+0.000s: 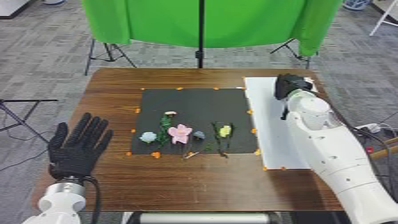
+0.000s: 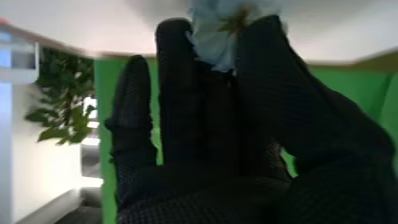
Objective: Arrange flowers
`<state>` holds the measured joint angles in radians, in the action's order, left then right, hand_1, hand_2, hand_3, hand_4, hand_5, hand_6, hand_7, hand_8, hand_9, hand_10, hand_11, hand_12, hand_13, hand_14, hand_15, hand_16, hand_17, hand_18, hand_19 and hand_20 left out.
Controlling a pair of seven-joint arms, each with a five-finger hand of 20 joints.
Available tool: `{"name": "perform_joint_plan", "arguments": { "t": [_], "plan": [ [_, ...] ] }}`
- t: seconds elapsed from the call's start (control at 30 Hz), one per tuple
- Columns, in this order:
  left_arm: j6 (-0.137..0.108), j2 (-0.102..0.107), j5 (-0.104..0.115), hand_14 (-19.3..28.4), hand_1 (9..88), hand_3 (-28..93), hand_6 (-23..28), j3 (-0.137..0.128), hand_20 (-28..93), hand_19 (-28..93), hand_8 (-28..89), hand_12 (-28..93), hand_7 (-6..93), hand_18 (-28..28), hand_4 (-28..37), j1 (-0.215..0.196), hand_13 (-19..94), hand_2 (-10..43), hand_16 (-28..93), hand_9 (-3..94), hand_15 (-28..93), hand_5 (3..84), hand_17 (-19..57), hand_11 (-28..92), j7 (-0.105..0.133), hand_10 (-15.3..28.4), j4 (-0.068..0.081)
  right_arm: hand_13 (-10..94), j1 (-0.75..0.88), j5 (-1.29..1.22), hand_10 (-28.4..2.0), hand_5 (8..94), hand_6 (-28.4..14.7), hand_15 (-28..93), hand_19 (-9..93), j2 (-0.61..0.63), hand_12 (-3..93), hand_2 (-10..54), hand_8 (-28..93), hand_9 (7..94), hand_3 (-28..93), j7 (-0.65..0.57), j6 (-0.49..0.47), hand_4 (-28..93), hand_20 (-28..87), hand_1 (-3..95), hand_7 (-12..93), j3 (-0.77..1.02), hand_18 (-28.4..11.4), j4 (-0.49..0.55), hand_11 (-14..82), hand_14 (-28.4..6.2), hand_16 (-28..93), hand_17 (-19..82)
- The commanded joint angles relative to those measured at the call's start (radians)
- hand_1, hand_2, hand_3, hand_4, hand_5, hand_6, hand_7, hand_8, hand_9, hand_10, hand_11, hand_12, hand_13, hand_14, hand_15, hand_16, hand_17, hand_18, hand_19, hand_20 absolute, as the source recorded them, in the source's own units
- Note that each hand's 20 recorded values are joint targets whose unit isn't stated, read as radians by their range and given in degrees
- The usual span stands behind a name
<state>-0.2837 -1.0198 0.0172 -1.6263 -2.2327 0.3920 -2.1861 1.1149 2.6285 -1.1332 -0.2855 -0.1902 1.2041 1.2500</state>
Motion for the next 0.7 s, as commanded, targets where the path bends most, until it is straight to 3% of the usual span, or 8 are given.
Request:
{"name": "perform_joint_plan", "arguments": {
  "t": [0.03, 0.33, 0.47, 0.6, 0.7],
  "plan": [
    [0.017, -0.007, -0.004, 12.5, 24.1, 74, 8.9, 0.003, 13, 32, -9, 9, 8.4, 12.9, -28.3, -0.009, 32, 13.0, -2, 38.6, 21, 44.0, -5.1, 17, -0.01, 13.5, 0.004, 64, 0.1, -0.07, -8.6, 75.6, 2.8, 39, 73, 0.062, 39.0, -5.3, -2, 82.0, 59, 0.007, 0.118, -28, 44, 64.7, 23, -0.012, -15.2, 0.128, 8.7, -6.0, 45, 26],
    [0.011, 0.006, 0.001, 12.3, 24.1, 74, 8.9, -0.036, 13, 32, -9, 9, 8.3, 12.8, -28.3, -0.049, 32, 13.0, -2, 38.5, 21, 43.9, -5.0, 17, 0.004, 13.4, -0.016, 63, 0.343, -0.124, -9.4, 76.0, 1.9, 41, 74, 0.108, 38.9, -6.5, -1, 81.9, 69, 0.07, 0.014, -28, 46, 59.0, 24, 0.019, -17.0, 0.532, 8.1, -6.7, 43, 27],
    [0.003, 0.013, 0.004, 12.2, 24.1, 74, 8.9, -0.055, 13, 32, -9, 9, 8.2, 12.8, -28.3, -0.064, 32, 13.0, -2, 38.5, 21, 43.8, -5.0, 17, 0.008, 13.3, -0.024, 61, 0.372, -0.116, -10.1, 75.1, 1.2, 44, 74, 0.121, 36.4, -7.9, -1, 79.4, 73, 0.109, -0.006, -28, 45, 55.4, 28, -0.02, -17.9, 0.593, 9.7, -8.0, 40, 25],
    [-0.007, 0.015, 0.001, 12.0, 24.1, 74, 8.9, -0.052, 13, 32, -9, 9, 8.2, 12.8, -28.3, -0.047, 32, 13.0, -2, 38.5, 21, 43.8, -4.9, 17, 0.009, 13.1, -0.022, 61, 0.385, -0.092, -10.2, 74.8, 0.9, 45, 74, 0.128, 35.4, -8.1, -1, 78.4, 74, 0.137, -0.012, -28, 45, 54.6, 29, -0.053, -18.0, 0.608, 10.4, -8.2, 39, 25],
    [-0.001, 0.016, -0.008, 11.9, 24.1, 74, 8.9, -0.053, 13, 32, -9, 9, 8.2, 12.7, -28.3, -0.041, 32, 13.0, -2, 38.4, 21, 43.8, -4.8, 17, 0.006, 13.2, -0.02, 61, 0.404, -0.084, -10.3, 74.5, 0.7, 45, 74, 0.136, 35.1, -8.0, -1, 78.2, 74, 0.151, -0.03, -28, 45, 54.4, 30, -0.06, -18.1, 0.625, 10.8, -8.2, 39, 25]
  ]
}}
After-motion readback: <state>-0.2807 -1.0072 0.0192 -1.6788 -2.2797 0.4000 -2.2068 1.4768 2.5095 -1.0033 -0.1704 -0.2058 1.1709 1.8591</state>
